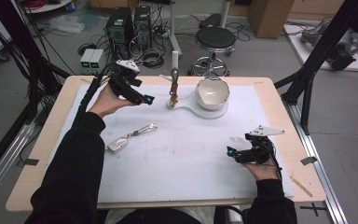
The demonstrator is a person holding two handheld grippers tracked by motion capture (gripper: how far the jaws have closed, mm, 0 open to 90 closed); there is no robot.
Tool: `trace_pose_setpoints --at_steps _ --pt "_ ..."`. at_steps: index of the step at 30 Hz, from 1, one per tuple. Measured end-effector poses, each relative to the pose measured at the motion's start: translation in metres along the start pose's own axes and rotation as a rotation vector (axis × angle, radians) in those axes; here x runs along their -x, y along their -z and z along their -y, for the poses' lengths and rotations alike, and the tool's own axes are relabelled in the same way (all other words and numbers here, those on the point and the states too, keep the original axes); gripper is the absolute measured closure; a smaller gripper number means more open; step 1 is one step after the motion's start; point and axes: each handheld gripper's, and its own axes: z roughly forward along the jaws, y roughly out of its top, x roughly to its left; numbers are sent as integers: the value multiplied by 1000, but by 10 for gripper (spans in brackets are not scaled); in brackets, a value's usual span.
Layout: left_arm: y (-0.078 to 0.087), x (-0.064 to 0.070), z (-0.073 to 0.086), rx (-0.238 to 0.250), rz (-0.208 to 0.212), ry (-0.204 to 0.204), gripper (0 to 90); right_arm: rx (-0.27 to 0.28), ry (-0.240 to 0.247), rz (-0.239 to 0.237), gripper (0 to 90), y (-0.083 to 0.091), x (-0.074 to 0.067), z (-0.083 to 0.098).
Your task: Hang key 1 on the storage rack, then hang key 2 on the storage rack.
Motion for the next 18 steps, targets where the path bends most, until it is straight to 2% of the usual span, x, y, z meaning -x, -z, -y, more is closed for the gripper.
trace_pose_setpoints --at_steps 7,15,18 --pt "1 -4 19 -11 -13 13 17 -2 -2 2 7 1 0 0" --pt "-1 -2 35 -42 17 26 17 -4 1 1 7 0 -1 0" --pt "-4 1 38 -78 23 18 17 -3 3 3 7 0 -1 0"
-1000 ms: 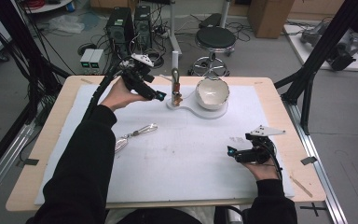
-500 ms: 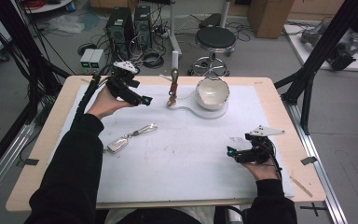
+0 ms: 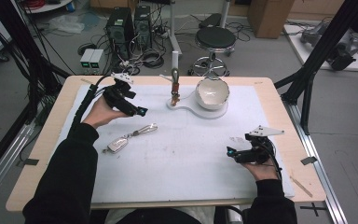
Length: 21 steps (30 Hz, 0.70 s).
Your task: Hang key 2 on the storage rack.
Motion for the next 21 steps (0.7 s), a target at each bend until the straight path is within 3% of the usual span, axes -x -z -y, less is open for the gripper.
trace_pose_setpoints --at_steps 4,21 --pt "-6 5 5 -23 19 -15 17 -1 1 -1 7 0 0 0" --pt "-18 1 38 -63 -1 6 17 -8 0 -3 7 -1 -1 0"
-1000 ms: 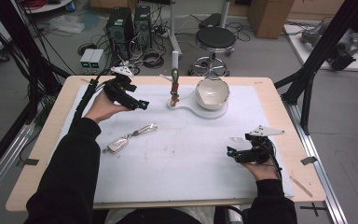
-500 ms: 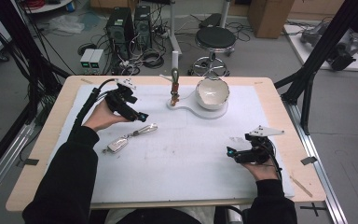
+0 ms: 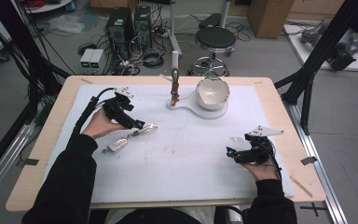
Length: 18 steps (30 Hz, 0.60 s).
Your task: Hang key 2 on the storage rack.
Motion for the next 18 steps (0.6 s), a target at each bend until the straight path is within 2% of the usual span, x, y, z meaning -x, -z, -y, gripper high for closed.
trace_pose_setpoints --at_steps 7,10,14,15,16,17,18 --pt "-11 -2 5 -35 6 6 17 -2 1 2 7 0 0 0" --pt "-18 -4 9 -52 45 26 17 -1 0 3 7 0 1 0" --pt "-29 -7 17 -87 58 42 17 -3 3 3 7 0 1 1" --pt "-30 -9 18 -110 62 27 17 -5 3 3 7 -1 1 0" --pt "-34 -8 18 -101 63 49 17 -6 4 4 7 -1 1 1" --pt "-36 -9 19 -120 66 40 17 -6 4 4 7 -1 1 1" --pt "-39 -8 19 -116 72 61 17 -7 2 4 7 -1 0 0"
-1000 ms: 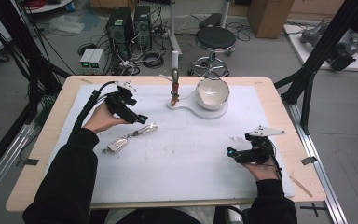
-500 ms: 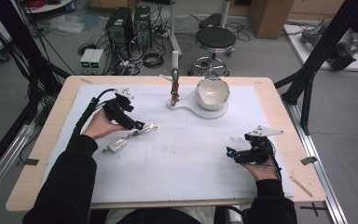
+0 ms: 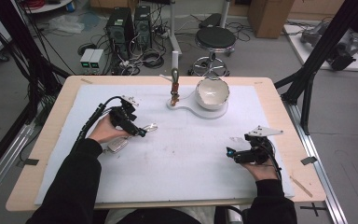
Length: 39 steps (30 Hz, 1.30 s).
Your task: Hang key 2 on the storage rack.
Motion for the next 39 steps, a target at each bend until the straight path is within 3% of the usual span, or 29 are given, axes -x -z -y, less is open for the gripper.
trace_pose_setpoints --at_steps 2,5,8,11,18,24,26,29,33,35,39 --pt "-5 0 0 -2 16 18 34 0 1 0 7 0 0 0" --pt "-8 -2 -1 -14 8 6 95 1 2 1 7 0 0 0" --pt "-11 -2 -2 12 0 19 127 -2 3 0 7 0 1 0" --pt "-13 -2 -3 -1 -32 -34 186 -3 3 -1 7 0 1 0" --pt "-19 0 -3 -19 -79 -52 352 2 7 4 7 0 1 0" --pt "-25 1 -5 13 -92 -65 393 -3 5 4 7 -1 1 0" --pt "-26 3 -6 22 -97 -65 489 -6 7 6 7 -1 1 0" --pt "-27 7 -7 -8 -141 -114 712 -9 7 7 7 -2 0 0" --pt "-22 11 -7 -38 -161 -160 741 -8 6 12 7 -2 0 0" --pt "-14 10 -8 -27 -162 -149 741 -9 9 12 7 -2 -1 0" --pt "12 8 -9 42 -179 -108 742 -8 12 11 7 -2 -1 0"
